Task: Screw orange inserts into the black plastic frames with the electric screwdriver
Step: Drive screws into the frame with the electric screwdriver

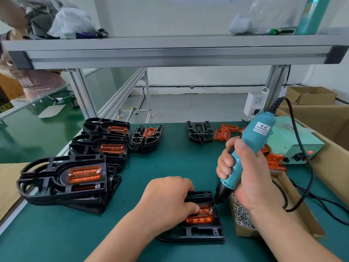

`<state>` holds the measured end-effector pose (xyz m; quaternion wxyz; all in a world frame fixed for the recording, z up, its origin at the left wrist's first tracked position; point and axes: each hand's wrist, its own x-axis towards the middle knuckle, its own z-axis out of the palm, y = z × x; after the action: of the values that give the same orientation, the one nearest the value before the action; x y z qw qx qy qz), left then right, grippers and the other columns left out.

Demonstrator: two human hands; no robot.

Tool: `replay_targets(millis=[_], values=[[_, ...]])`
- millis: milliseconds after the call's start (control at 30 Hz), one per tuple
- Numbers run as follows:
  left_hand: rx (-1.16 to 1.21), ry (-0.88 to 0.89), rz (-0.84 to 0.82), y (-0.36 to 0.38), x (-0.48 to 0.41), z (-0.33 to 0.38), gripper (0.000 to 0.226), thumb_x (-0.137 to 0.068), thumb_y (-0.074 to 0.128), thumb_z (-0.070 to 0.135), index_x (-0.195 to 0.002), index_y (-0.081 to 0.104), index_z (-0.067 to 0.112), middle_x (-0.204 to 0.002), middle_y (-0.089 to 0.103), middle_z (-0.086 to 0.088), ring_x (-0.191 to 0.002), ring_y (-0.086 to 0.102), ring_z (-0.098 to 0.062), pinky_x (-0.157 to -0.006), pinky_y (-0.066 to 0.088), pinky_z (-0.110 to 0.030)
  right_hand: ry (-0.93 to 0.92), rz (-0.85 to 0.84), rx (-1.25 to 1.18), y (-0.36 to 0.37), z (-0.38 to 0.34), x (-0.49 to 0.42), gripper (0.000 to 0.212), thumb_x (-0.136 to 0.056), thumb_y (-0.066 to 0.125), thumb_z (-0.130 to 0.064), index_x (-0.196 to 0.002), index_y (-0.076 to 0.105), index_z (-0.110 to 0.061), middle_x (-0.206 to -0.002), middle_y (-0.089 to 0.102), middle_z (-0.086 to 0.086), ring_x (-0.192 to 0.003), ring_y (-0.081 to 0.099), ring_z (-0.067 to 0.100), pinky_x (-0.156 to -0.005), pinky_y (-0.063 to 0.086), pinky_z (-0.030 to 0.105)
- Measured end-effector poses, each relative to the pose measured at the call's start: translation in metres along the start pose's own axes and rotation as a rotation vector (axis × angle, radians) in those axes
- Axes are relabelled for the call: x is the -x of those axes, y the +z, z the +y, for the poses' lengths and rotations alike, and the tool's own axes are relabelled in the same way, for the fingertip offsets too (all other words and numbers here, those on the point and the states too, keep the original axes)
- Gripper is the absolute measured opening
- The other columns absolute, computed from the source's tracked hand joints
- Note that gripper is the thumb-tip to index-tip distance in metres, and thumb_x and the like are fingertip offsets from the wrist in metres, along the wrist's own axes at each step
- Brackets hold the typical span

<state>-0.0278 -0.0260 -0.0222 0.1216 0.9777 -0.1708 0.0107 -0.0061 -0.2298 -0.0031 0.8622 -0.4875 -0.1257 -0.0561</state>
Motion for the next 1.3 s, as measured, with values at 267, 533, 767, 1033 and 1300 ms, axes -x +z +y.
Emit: replay_targets(millis=[267, 533, 767, 1033, 1300], values=[[-0.006, -0.002, -0.024, -0.002, 0.001, 0.003, 0.042, -0.087, 0.063, 0.066, -0.117, 0.062, 0.037, -0.099, 0.065, 0.014, -0.094, 0.061, -0.014, -0.071, 0.039, -0.033, -0.035, -0.193, 0.089, 0.012, -0.005, 0.009, 0.041, -0.087, 0.084, -0.046, -0.103, 0.062, -0.015, -0.07, 0.049, 0.009, -0.054, 0.048, 0.021, -0.053, 0.044, 0.033], [-0.026, -0.016, -0.052, -0.003, 0.001, 0.005, 0.041, -0.088, 0.063, 0.065, -0.116, 0.06, 0.036, -0.095, 0.062, 0.012, -0.092, 0.061, -0.017, -0.069, 0.037, -0.034, -0.058, -0.278, 0.215, 0.018, 0.0, 0.016, 0.047, -0.089, 0.082, -0.056, -0.106, 0.066, -0.015, -0.069, 0.05, 0.013, -0.057, 0.05, 0.026, -0.058, 0.048, 0.033], [-0.029, -0.034, -0.064, -0.001, -0.001, 0.005, 0.041, -0.089, 0.065, 0.064, -0.114, 0.06, 0.032, -0.1, 0.068, 0.009, -0.097, 0.064, -0.02, -0.08, 0.051, -0.037, -0.028, -0.309, 0.239, 0.023, 0.003, 0.008, 0.05, -0.091, 0.08, -0.055, -0.104, 0.063, -0.009, -0.07, 0.051, 0.011, -0.056, 0.048, 0.025, -0.057, 0.047, 0.033], [-0.032, -0.039, -0.081, 0.001, -0.002, 0.006, 0.041, -0.09, 0.064, 0.063, -0.119, 0.058, 0.036, -0.104, 0.069, 0.01, -0.1, 0.065, -0.019, -0.083, 0.052, -0.038, -0.002, -0.417, 0.284, 0.026, 0.004, 0.004, 0.048, -0.094, 0.078, -0.052, -0.097, 0.061, -0.007, -0.065, 0.052, 0.011, -0.055, 0.049, 0.024, -0.057, 0.048, 0.032], [-0.026, -0.048, -0.08, 0.002, -0.002, 0.006, 0.04, -0.091, 0.064, 0.064, -0.117, 0.058, 0.034, -0.102, 0.068, 0.01, -0.098, 0.064, -0.02, -0.078, 0.049, -0.037, -0.016, -0.367, 0.25, 0.023, 0.005, 0.005, 0.041, -0.093, 0.08, -0.047, -0.097, 0.062, -0.01, -0.067, 0.051, 0.009, -0.054, 0.049, 0.023, -0.056, 0.048, 0.031]])
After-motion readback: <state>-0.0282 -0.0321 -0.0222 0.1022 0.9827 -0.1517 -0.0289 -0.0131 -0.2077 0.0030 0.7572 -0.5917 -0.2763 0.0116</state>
